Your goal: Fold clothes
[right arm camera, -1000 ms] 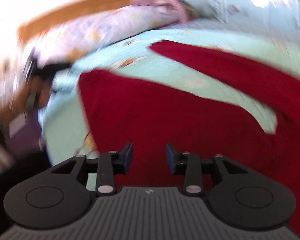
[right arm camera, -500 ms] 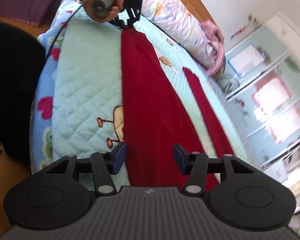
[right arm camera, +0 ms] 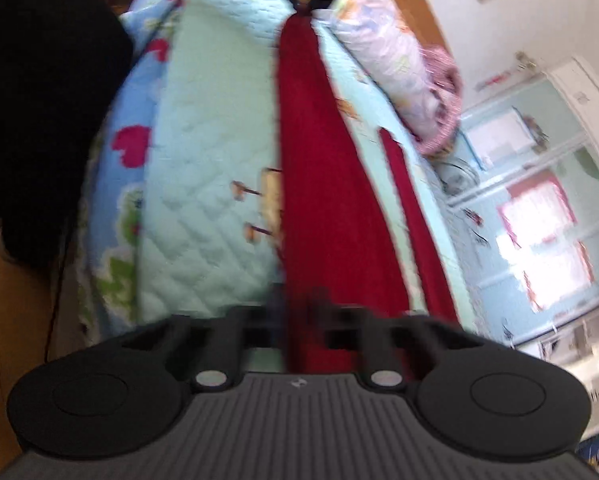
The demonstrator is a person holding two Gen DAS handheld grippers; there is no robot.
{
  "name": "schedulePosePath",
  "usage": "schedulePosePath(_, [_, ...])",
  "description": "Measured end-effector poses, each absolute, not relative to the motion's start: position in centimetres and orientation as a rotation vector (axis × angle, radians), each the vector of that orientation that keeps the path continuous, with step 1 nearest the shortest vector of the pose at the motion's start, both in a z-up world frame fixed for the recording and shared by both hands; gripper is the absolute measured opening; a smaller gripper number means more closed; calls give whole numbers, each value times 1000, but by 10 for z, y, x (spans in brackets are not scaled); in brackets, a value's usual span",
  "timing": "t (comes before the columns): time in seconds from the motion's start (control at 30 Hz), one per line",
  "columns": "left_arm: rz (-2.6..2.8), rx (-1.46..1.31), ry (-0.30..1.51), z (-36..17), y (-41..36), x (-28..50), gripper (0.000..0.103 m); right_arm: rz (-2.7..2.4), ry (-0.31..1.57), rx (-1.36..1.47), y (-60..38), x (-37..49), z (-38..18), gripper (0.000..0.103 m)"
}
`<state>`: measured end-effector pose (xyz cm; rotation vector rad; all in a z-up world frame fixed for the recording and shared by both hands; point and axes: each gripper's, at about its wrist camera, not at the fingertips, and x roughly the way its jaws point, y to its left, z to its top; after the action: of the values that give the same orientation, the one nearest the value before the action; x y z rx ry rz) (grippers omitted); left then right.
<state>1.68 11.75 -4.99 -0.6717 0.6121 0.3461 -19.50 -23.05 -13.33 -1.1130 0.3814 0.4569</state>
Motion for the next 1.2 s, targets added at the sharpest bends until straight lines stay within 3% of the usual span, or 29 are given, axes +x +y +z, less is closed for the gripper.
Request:
schedulePosePath(0.07, [356, -643, 612, -40, 117, 11, 10, 466, 396, -1084, -229, -188, -127, 1])
schedulePosePath(0.27, [381, -440, 575, -7, 121, -13, 11, 623, 442, -762, -237, -183, -39, 1])
schedulePosePath(0.4, [422, -409, 674, -41, 130, -13, 14, 701, 554, -724, -233, -171, -64, 2])
schedulePosePath(0.5, [419, -423, 635, -34, 126, -25, 26, 733, 586, -674, -238, -172, -67, 5])
schedulePosePath(0.57, [417, -432, 609, -29, 124, -33, 35, 755, 607, -640, -241, -172, -69, 14])
schedulePosePath(0.63, [416, -440, 583, -24, 121, -41, 47, 801, 642, -558, -250, -170, -65, 36])
schedulePosePath(0.67, [415, -445, 570, -22, 120, -45, 47, 831, 664, -495, -257, -168, -60, 38])
schedulePosePath(0.87, [408, -470, 491, -8, 111, -69, 48, 892, 744, -217, -262, -107, -51, 38])
schedulePosePath(0.93, [406, -479, 465, -3, 109, -77, 54, 905, 762, -153, -257, -82, -52, 37])
schedulePosePath(1.0, [274, -455, 515, -10, 87, -71, 60, 917, 780, -89, -253, -57, -53, 36])
schedulePosePath(1.2, [249, -477, 635, -53, 69, -57, 61, 978, 854, 143, -235, 19, -59, 34])
